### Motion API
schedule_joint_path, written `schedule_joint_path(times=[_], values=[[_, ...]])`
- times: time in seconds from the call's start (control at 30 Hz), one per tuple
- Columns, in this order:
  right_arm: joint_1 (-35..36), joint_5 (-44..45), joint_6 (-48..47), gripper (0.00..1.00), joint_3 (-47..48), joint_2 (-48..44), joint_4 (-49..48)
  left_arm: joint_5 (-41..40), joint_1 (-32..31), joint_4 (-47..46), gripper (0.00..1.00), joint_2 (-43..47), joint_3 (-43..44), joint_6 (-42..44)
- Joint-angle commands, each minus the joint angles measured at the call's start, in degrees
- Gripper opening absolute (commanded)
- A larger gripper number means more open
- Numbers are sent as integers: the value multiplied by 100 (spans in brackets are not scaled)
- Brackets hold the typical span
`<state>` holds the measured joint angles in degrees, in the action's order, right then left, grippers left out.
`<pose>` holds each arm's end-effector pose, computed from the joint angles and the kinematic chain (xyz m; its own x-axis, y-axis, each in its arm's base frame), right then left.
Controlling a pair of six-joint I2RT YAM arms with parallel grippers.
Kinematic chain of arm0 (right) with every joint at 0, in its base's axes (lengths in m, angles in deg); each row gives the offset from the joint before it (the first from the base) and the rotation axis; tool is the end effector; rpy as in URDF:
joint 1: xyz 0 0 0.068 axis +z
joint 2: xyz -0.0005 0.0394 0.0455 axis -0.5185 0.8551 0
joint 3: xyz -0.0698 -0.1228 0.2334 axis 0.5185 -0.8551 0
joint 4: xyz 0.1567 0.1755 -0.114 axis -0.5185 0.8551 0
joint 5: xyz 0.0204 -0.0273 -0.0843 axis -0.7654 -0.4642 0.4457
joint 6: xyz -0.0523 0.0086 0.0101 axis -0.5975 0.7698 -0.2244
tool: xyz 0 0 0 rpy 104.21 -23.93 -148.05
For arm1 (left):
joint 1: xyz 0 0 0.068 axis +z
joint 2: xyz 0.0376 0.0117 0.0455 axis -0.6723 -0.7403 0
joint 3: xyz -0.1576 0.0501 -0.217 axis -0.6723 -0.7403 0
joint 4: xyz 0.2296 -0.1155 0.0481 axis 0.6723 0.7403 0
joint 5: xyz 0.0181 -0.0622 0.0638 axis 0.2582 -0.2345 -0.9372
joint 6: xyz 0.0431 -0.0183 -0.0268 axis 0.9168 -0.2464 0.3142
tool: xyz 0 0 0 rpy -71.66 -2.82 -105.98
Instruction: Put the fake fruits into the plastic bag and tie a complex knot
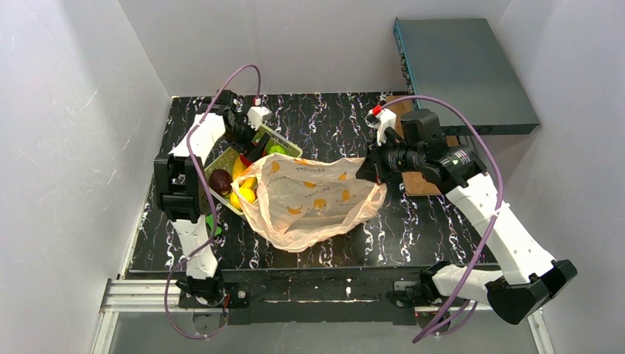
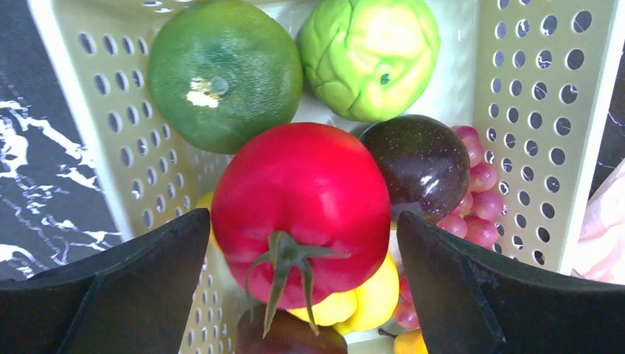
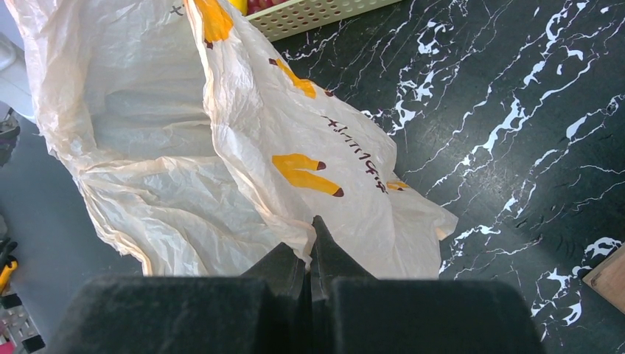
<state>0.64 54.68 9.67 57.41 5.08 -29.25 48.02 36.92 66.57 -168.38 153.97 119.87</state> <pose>0.1916 0.1341 0.4039 -0.5730 -0.2212 -0.7892 -0.6758 0.6723 0.3022 0.4248 -0.0531 0.2482 -0.5411 0.5976 -0.5917 0.7301 0.6830 0.0222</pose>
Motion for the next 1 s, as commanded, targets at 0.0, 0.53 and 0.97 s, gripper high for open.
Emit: schedule_joint_path(times=[0.0, 0.53, 0.97], values=[[-32, -113, 3, 1, 21, -106, -176, 174, -65, 225, 96, 11, 69, -66], [-27, -467, 848, 1, -757, -519, -1000, 1179, -65, 1274, 50, 1582, 1453, -619], [-35, -821, 1774, 1, -529, -141, -1254, 2477, -2020, 1490, 51, 4363, 64, 380]])
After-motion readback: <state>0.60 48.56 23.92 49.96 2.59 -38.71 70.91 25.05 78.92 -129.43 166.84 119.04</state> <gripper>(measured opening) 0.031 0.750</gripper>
